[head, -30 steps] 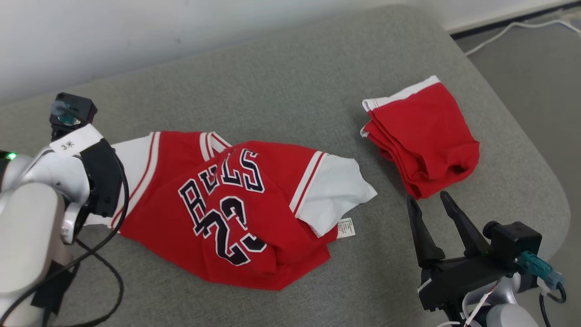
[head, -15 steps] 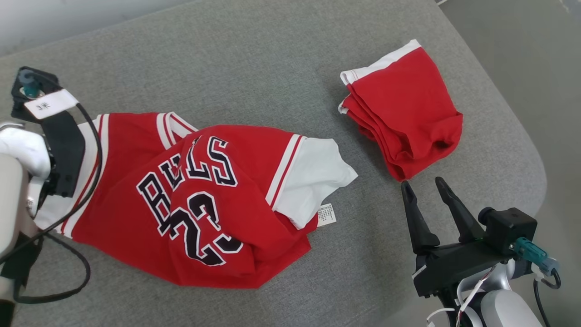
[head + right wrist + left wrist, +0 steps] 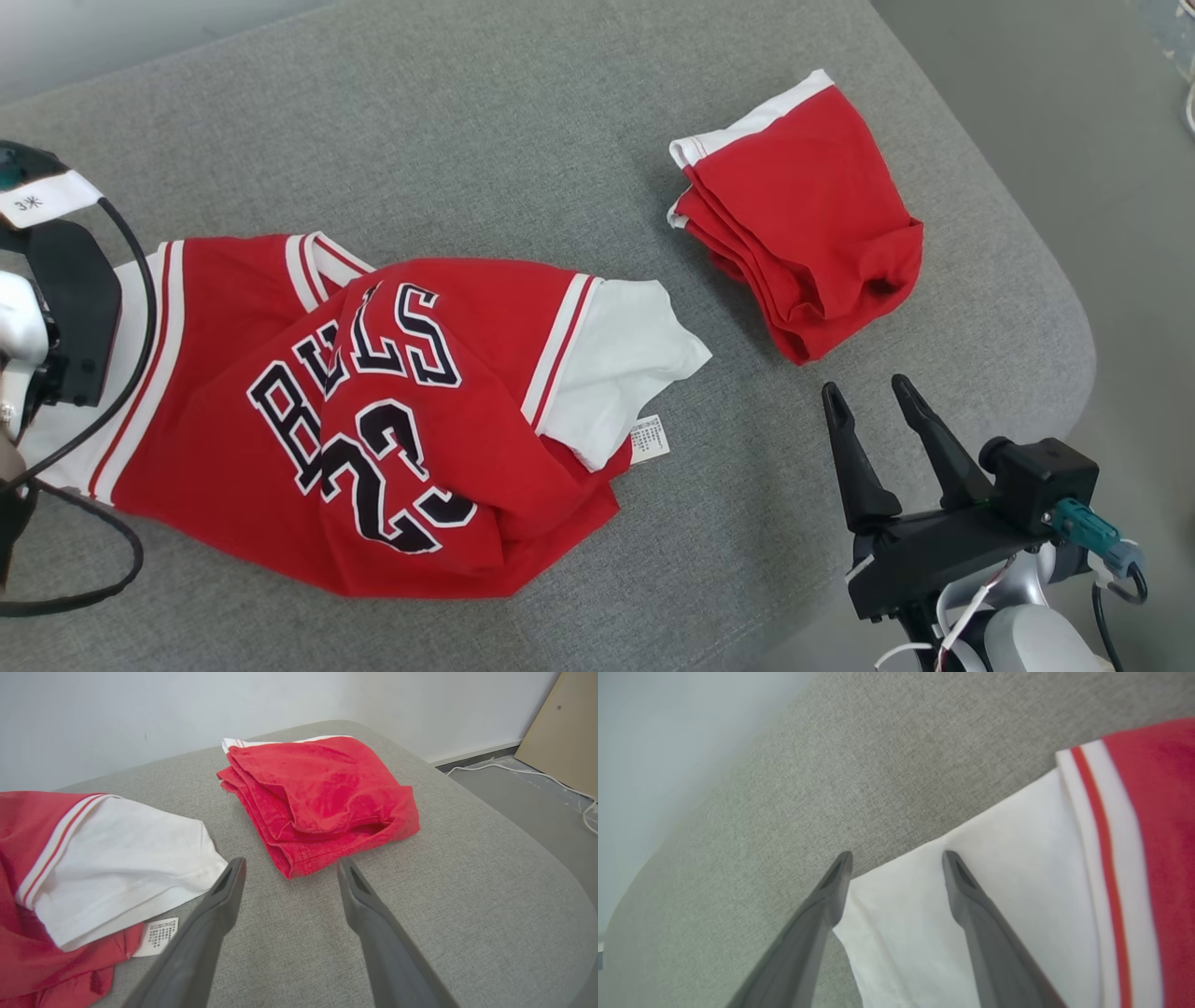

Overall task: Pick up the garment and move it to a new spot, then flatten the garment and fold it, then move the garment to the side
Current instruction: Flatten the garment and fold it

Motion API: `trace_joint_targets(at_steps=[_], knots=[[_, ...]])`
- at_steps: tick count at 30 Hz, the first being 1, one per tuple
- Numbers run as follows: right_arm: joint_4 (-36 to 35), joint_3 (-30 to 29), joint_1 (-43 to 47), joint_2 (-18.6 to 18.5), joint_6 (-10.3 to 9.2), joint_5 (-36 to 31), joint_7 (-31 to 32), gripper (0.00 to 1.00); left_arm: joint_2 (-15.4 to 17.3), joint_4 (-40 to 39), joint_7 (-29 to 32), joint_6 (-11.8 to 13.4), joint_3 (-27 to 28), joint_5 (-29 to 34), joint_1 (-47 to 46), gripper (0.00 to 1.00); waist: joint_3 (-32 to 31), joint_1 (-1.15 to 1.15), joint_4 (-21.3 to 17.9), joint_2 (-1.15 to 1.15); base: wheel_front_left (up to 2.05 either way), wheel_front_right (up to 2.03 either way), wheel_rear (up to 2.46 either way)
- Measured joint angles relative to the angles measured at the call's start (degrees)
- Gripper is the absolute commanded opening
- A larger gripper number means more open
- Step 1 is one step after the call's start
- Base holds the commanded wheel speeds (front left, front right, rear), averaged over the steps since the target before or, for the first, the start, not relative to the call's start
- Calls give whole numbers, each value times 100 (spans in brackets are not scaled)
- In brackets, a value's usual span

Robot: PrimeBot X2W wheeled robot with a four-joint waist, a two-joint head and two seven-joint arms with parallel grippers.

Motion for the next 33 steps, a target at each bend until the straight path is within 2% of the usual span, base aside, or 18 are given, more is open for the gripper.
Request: trace_joint_targets(at_steps=[10,11,13,16,17,29,31,33], knots=[[-98,-45,70,-21,-1,-1,-49,100,-82,-23,282,-41,154,-285,-120,100,176,0,58,-1,0,0,0],[-96,-45,67,-21,-1,-1,-52,100,-115,4,330,-40,185,-325,-123,95,182,0,78,-1,0,0,0],[-88,-47,62,-22,-1,-1,-55,100,-196,33,410,-35,247,-386,-147,53,185,0,119,-1,0,0,0],[-64,-30,46,-22,-1,-2,-55,100,-292,69,475,-42,294,-569,-143,22,159,0,165,-1,0,0,0],[-58,-21,41,-22,-1,-2,-54,100,-319,71,498,-45,292,-593,-137,1,143,0,174,-1,0,0,0],[-44,-113,66,-100,-10,-3,-57,100,-474,48,405,-87,162,-632,-99,0,59,0,312,-1,0,0,0],[-74,-180,77,-136,-30,-4,-91,100,-599,55,309,11,109,-560,-130,0,47,0,370,-1,0,0,0],[-89,-259,83,-231,-58,-20,-104,100,-878,93,125,181,69,-508,-230,0,21,0,490,0,0,0,0]])
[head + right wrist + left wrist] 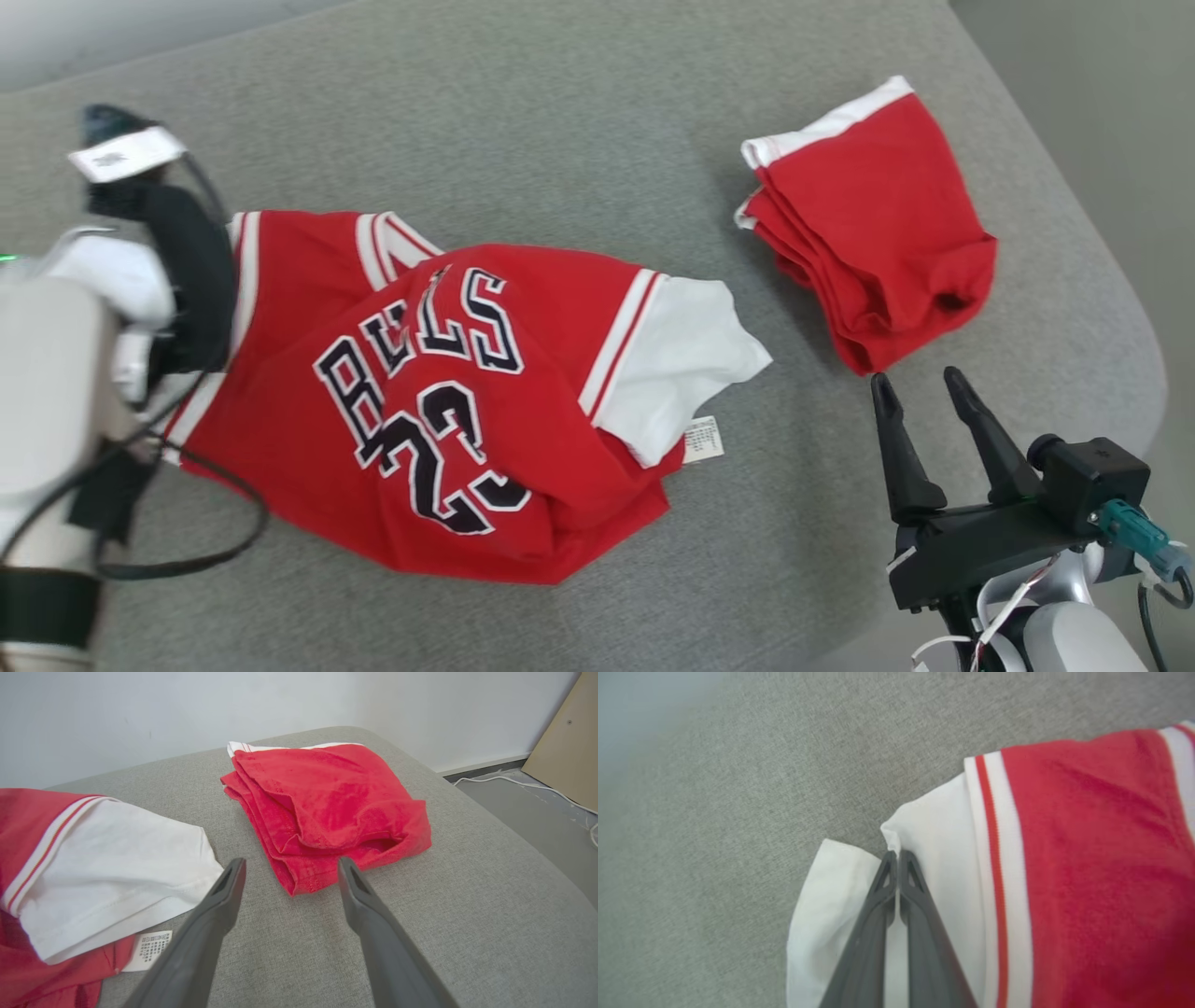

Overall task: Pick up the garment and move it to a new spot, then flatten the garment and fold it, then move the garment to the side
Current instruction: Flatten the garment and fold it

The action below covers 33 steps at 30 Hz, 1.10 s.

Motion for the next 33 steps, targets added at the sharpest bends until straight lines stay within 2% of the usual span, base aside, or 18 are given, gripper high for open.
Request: trace_joint_targets(at_steps=[3,12,21,27,33], knots=[[2,0,-14,-37,0,-41,0,100,-221,123,-242,136,-44,21,-37,0,-53,0,139,0,0,0,0],[92,42,-27,-57,2,-59,15,100,-511,512,-988,537,76,19,-186,0,-401,0,511,0,0,0,0],[158,-34,-4,-96,-2,-69,51,100,-476,904,-1601,834,443,-63,-152,0,-855,0,889,0,0,0,0],[209,-62,135,-103,-27,-64,51,100,-635,1059,-1974,896,764,-225,293,0,-1130,-1,1242,0,0,0,0],[263,-81,320,-85,-53,-38,48,100,-581,1128,-2324,937,1023,-441,864,0,-1441,-1,1615,0,0,0,0]])
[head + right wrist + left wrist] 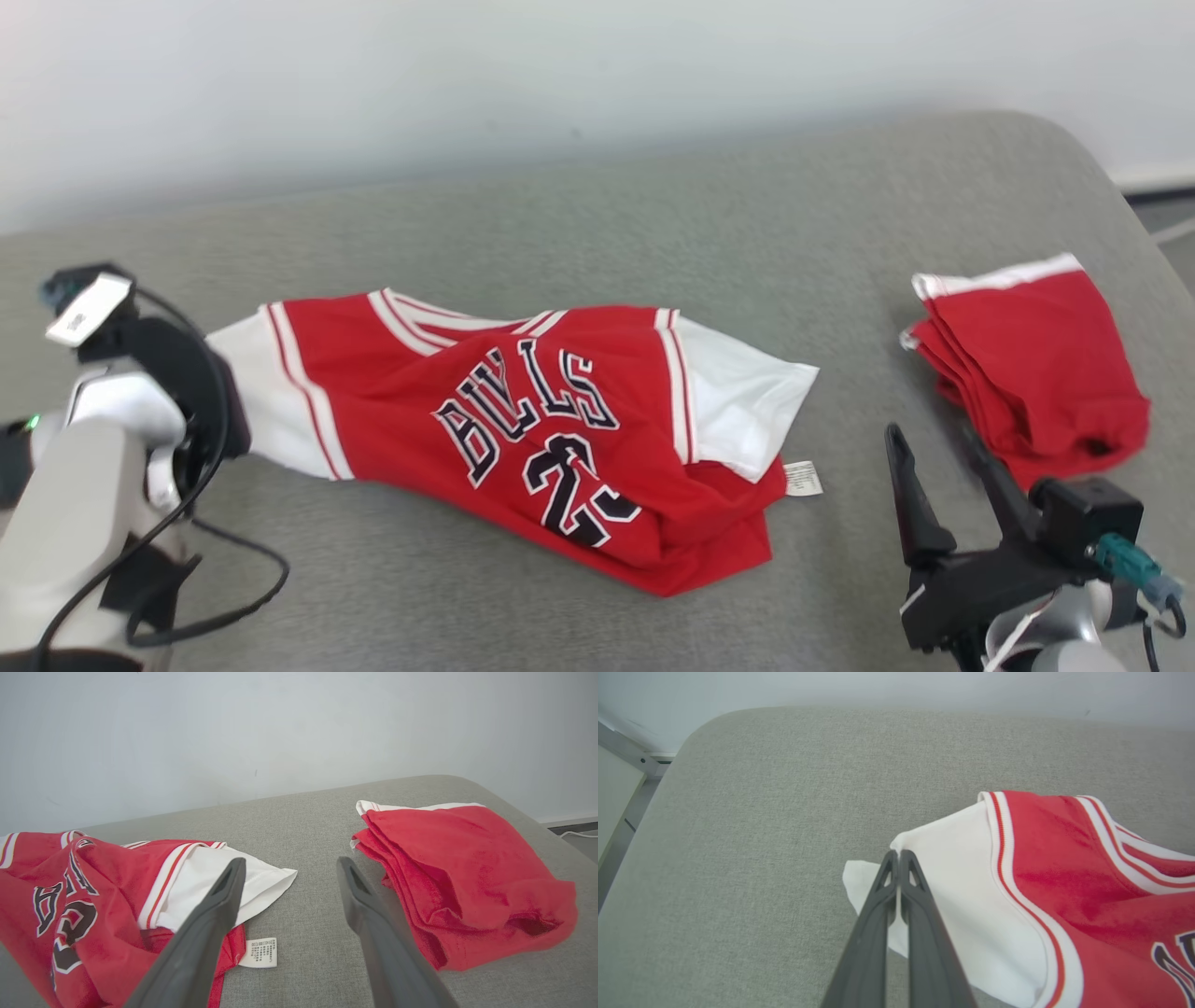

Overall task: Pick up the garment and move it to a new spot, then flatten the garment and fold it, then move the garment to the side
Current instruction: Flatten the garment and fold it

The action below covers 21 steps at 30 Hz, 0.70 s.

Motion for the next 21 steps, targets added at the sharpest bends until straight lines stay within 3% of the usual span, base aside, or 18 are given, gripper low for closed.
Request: trace_joint_targets(at_steps=[13,14,15,16,21], knots=[[44,142,304,118,-42,15,7,100,158,-78,-401,-8,655,-628,1179,0,-667,-1,611,0,0,0,0],[42,160,316,121,-42,15,9,100,153,-101,-435,-11,664,-672,1276,14,-711,-1,636,0,0,0,0],[41,171,325,123,-43,15,10,100,147,-135,-489,-70,667,-698,1363,65,-754,-1,659,0,0,0,0],[37,180,339,130,-43,15,10,100,138,-185,-541,-120,669,-717,1438,100,-792,0,677,0,0,0,0],[30,216,377,137,-42,15,16,100,53,-426,-813,-202,702,-789,1688,100,-909,-1,714,-1,0,0,0]])
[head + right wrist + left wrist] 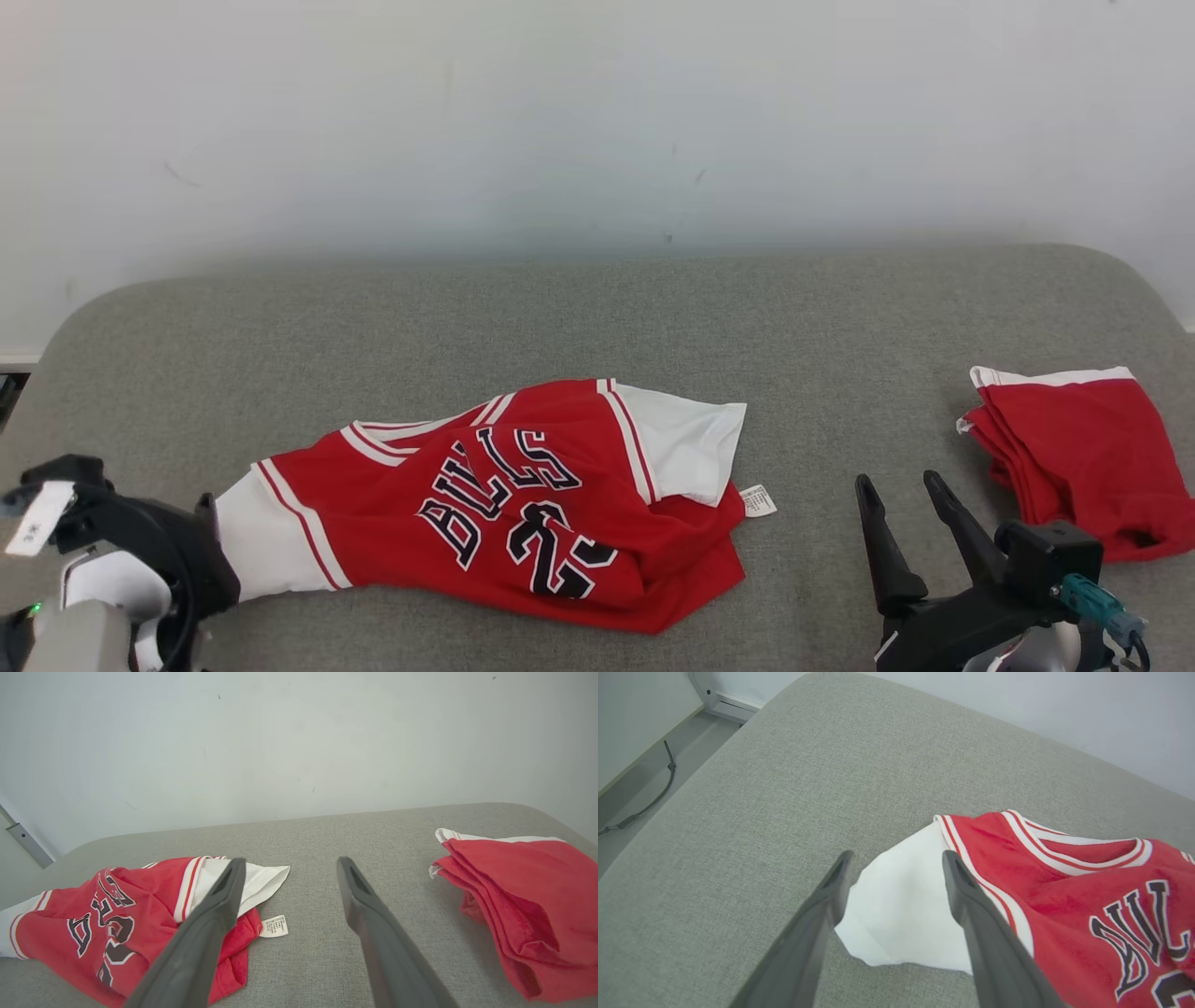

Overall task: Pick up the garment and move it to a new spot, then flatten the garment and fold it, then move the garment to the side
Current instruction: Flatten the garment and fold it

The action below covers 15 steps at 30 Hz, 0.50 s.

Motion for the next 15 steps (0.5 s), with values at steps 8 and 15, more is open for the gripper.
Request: trace_joint_targets(at_steps=[8,15], knots=[[-33,-13,42,1,-2,0,27,100,-276,-660,-709,-2,-23,-12,710,100,-132,1,-55,0,0,0,0],[-71,-68,198,-12,-9,3,37,100,-637,-1525,-1436,-47,-410,183,1448,100,-219,1,-74,0,0,0,0]])
